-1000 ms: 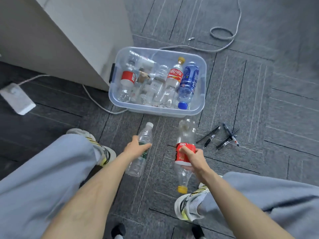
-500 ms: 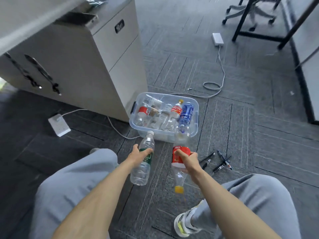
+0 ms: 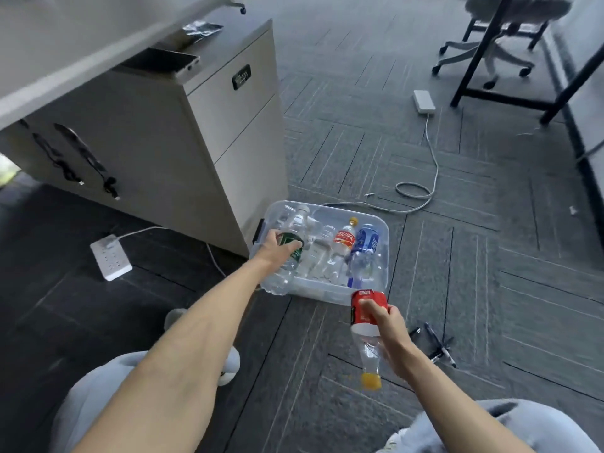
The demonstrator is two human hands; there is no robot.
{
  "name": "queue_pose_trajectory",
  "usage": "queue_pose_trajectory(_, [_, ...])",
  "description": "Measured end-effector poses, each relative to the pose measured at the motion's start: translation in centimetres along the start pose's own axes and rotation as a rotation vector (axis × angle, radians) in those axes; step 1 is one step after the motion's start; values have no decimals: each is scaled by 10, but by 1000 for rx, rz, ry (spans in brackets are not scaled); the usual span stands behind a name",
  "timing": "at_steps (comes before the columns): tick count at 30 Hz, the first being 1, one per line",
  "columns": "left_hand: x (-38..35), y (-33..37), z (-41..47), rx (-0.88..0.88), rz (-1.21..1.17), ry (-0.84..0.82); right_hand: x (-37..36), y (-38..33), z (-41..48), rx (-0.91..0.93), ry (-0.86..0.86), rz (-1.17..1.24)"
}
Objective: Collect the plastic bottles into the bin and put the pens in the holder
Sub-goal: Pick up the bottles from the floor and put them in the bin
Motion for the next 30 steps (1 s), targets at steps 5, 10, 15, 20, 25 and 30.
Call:
queue_pose_trajectory(5, [-22,22,50,-171,295,99,-4,-14,30,-1,-4,-36])
queue_pose_trajectory(10, [-25,1,51,-134,424,136,-16,-17,34,9,-47,-123])
queue_pose_trajectory(15, [-20,-18,22,-89,432,109,-26,-10,23,28,-78,-128])
queue_pose_trajectory(20, [-10,-22,-9,-109,396,126,-34,-14,13,58,-88,-134])
queue_pose_trajectory(25, [3,-23,-30,-105,347,130,-46,-44,4,86,-53,-127])
queue_pose_trajectory(30, [25,-18,-31,-133,343,149,-75,-71,23,22,-59,-41])
Point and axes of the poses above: each hand's wrist, its own z-axis towards the middle knuckle, its own x-axis out of the back of the hand, y = z × x, the point moved 7 cm from there along z, towards the middle knuckle, and after that the axes turned 11 degrees about y, right-handed, at the moved point
